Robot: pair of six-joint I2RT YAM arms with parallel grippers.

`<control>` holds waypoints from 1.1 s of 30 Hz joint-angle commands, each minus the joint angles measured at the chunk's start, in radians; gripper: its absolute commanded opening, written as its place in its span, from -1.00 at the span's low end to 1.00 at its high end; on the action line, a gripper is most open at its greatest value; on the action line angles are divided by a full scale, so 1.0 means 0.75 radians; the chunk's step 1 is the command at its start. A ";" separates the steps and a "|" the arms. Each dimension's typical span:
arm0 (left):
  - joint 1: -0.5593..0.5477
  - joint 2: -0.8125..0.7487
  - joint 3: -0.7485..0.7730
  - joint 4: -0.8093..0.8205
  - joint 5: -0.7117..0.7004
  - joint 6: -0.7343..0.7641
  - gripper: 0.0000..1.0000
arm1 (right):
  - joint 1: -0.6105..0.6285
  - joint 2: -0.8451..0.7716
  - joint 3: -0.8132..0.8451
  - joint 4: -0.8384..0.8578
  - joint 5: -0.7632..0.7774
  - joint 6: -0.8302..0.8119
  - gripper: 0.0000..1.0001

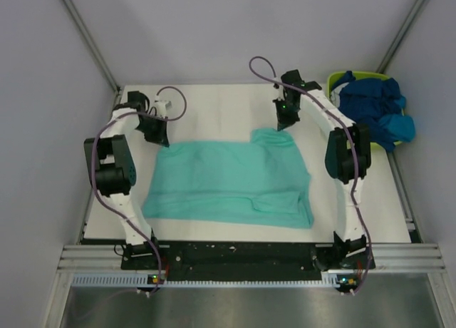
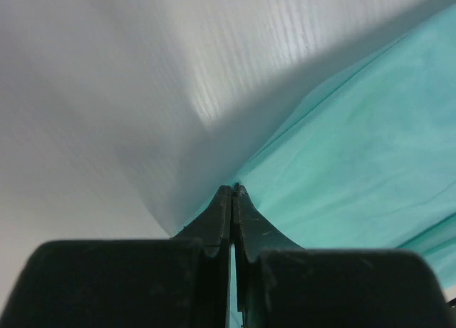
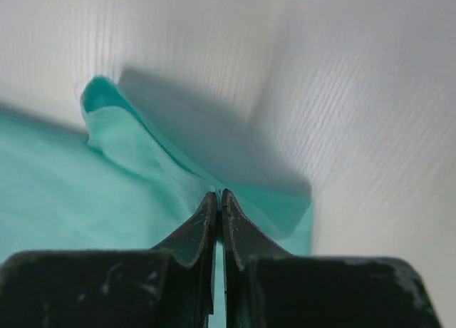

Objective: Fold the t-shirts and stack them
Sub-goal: Grap the side of the flattened tshirt furthest away from the robot with both arms, then fold the other side of the tshirt into a rectangle

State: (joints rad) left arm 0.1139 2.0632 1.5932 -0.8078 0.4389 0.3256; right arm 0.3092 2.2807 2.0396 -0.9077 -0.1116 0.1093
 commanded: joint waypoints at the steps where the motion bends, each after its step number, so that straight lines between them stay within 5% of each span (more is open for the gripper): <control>1: 0.008 -0.384 -0.195 0.087 0.020 0.126 -1.00 | 0.036 -0.406 -0.264 0.004 -0.015 0.067 -1.00; 13: 0.032 -0.742 -0.741 0.079 -0.137 0.490 -1.00 | 0.091 -1.155 -1.281 0.051 -0.023 0.294 -1.00; 26: 0.038 -0.644 -0.758 0.112 -0.160 0.562 -1.00 | 0.140 -1.259 -1.513 0.159 -0.119 0.400 -1.00; 28: 0.038 -0.652 -0.754 0.091 -0.166 0.580 -0.77 | 0.142 -1.257 -1.523 0.159 -0.131 0.404 -1.00; 31: 0.053 -0.681 -0.725 0.018 -0.146 0.617 0.06 | 0.144 -1.243 -1.545 0.149 -0.142 0.417 -0.94; 33: 0.077 -0.718 -0.693 -0.050 -0.111 0.654 0.24 | 0.146 -1.249 -1.556 0.108 -0.136 0.431 -0.47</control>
State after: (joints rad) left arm 0.1413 1.5795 1.0134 -0.7647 0.3202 0.7540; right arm 0.4053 1.3682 0.8948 -0.8043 -0.2070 0.4061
